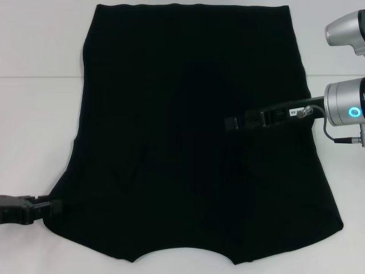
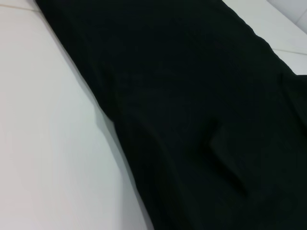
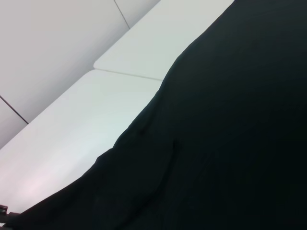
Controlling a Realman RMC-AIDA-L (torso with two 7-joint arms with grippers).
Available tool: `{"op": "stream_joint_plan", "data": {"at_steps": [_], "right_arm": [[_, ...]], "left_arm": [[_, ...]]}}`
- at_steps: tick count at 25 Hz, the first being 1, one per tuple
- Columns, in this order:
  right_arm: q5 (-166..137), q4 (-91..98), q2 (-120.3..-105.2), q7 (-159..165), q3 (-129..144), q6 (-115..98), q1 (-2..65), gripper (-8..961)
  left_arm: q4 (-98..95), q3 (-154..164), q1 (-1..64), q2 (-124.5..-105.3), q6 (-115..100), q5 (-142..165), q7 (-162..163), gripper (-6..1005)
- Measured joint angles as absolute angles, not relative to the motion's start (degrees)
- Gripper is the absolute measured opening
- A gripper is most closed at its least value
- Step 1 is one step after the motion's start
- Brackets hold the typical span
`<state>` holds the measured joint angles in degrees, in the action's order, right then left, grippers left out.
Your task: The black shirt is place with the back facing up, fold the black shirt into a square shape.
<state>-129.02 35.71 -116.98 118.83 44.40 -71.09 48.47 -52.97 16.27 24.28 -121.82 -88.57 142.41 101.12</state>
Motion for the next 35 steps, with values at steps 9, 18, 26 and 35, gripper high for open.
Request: {"op": "stream_joint_plan", "data": {"at_steps": [9, 18, 26, 35], "right_arm": [[-129.31, 35.68, -116.6, 117.4, 44.96, -73.86, 48.15, 825], [-129.29, 36.16, -116.1, 114.05, 44.94, -78.14, 45.91, 825], [-129.42, 36.36, -110.53, 122.2, 44.71, -82.95, 40.52, 826], [-129.55, 35.92, -105.77, 126.94, 44.34, -87.1, 33.45, 826]], "left_arm": [[-52.71, 16.35, 24.28, -121.82, -89.0, 142.42, 101.15, 136], [-52.7, 15.94, 24.19, -121.82, -89.08, 142.17, 101.31, 26], [-52.71, 12.43, 24.01, -121.61, -89.3, 142.01, 103.12, 26], [-52.61, 12.33, 23.77, -121.56, -89.03, 141.97, 104.87, 27]]}}
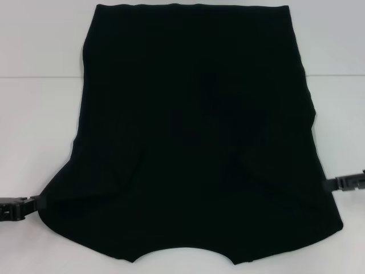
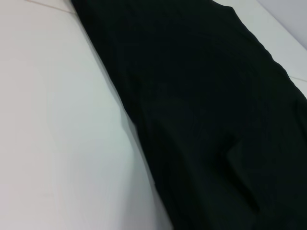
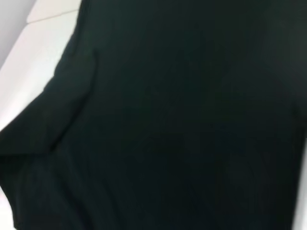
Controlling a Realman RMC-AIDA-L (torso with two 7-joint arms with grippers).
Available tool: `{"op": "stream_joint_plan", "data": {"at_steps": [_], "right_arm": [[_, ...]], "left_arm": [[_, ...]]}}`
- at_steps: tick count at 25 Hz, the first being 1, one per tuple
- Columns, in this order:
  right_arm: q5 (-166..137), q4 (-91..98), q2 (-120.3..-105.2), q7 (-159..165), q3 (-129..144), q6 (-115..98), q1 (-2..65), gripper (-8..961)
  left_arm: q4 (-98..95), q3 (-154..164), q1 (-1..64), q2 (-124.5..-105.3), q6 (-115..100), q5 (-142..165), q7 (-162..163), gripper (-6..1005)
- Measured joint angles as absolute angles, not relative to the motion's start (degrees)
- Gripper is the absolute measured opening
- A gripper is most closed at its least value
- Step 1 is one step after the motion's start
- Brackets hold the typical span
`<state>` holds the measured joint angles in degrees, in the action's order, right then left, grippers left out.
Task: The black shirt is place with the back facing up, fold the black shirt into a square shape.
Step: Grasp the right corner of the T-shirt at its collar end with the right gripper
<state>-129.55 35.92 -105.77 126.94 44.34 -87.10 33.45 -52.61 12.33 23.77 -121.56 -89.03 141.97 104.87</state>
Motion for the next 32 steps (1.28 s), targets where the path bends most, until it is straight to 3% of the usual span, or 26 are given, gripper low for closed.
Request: {"op": "stream_joint_plan", "data": {"at_steps": [22, 32], "right_arm": [[-134.46, 35.59, -107.49, 126.9, 44.41, -87.7, 31.52, 822], [-136.01, 35.51, -109.33, 127.62, 44.92, -88.01, 33.46, 821]], "left_arm": [[-51.68, 12.5, 24.5, -121.72, -88.96, 141.95, 105.23, 26], [-51.68, 12.37, 24.6, -121.68, -88.77, 141.82, 105.04, 25]]}}
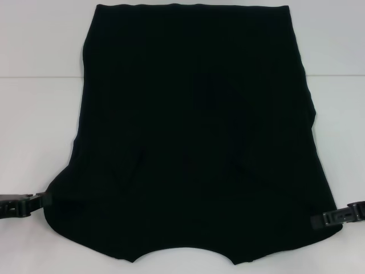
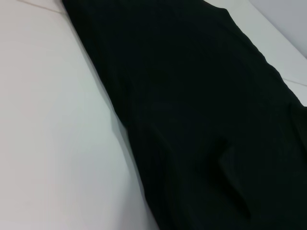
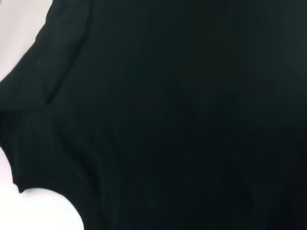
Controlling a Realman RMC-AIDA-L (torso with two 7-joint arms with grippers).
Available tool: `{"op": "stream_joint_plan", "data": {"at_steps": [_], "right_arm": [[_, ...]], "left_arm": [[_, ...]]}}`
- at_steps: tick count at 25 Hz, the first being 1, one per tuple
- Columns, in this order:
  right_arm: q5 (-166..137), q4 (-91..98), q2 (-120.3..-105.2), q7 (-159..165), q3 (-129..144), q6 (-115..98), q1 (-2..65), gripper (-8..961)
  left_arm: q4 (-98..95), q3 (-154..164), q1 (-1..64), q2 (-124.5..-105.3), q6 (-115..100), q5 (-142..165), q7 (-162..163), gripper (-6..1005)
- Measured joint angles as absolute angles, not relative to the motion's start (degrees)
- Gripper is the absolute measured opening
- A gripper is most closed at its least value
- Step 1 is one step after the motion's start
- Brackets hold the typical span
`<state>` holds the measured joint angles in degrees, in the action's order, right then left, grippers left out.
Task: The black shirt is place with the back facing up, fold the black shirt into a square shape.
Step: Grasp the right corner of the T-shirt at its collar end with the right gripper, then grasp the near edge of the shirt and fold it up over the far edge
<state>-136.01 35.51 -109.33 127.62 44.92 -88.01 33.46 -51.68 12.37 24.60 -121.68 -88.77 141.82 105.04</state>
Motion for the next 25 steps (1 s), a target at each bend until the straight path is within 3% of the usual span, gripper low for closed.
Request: {"op": "stream_joint_plan", "data": {"at_steps": [5, 14, 25], "right_arm": [[-136.33, 36.37, -109.73, 127.49, 42.62, -89.36, 33.9, 820], [-138.63, 35.85, -107.85, 127.76, 39.99, -88.73, 32.99, 810], [-140.62, 35.66, -108.93, 127.79, 40.14, -87.71, 33.8, 795]], "left_arm": [[-51.67, 12.39, 24.61, -121.59, -88.62, 141.8, 104.98, 26], [-51.67, 12.4, 24.74, -121.55, -88.41, 141.8, 104.86, 25], [-51.68, 12.47, 24.97, -121.55, -88.15, 141.26, 104.85, 26]]}}
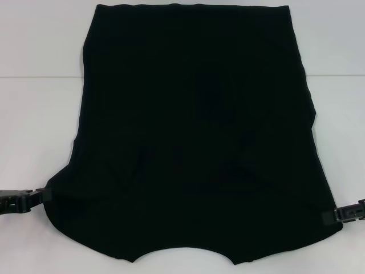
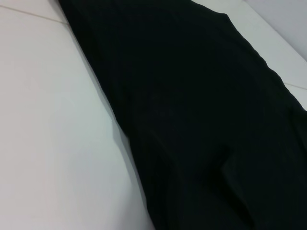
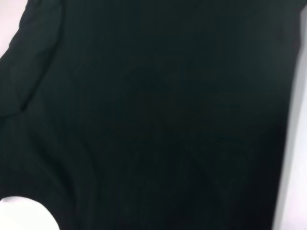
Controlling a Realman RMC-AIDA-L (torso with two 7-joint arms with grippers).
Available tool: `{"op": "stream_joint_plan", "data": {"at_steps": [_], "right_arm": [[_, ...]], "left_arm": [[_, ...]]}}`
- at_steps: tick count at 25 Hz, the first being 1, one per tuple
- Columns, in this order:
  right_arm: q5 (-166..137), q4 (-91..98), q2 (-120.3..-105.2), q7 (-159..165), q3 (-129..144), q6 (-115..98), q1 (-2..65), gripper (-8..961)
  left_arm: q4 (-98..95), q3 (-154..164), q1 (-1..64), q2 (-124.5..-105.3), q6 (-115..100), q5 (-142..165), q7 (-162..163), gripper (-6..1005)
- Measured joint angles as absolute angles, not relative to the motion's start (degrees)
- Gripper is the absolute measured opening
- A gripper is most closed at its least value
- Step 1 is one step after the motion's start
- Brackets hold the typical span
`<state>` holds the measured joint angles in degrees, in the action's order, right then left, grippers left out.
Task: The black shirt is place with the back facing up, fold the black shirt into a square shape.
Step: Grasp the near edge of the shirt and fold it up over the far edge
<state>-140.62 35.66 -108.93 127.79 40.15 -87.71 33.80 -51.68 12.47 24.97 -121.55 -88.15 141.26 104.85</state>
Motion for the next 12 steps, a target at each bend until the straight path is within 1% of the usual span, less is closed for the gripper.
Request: {"op": "stream_joint_plan", "data": {"at_steps": [12], "right_arm": [[-140.72, 35.68, -110.25, 127.86, 40.63, -88.07, 35.41, 778]], "left_arm": [[-51.68, 12.39, 25.13, -121.54, -87.96, 141.22, 104.85, 26]]}}
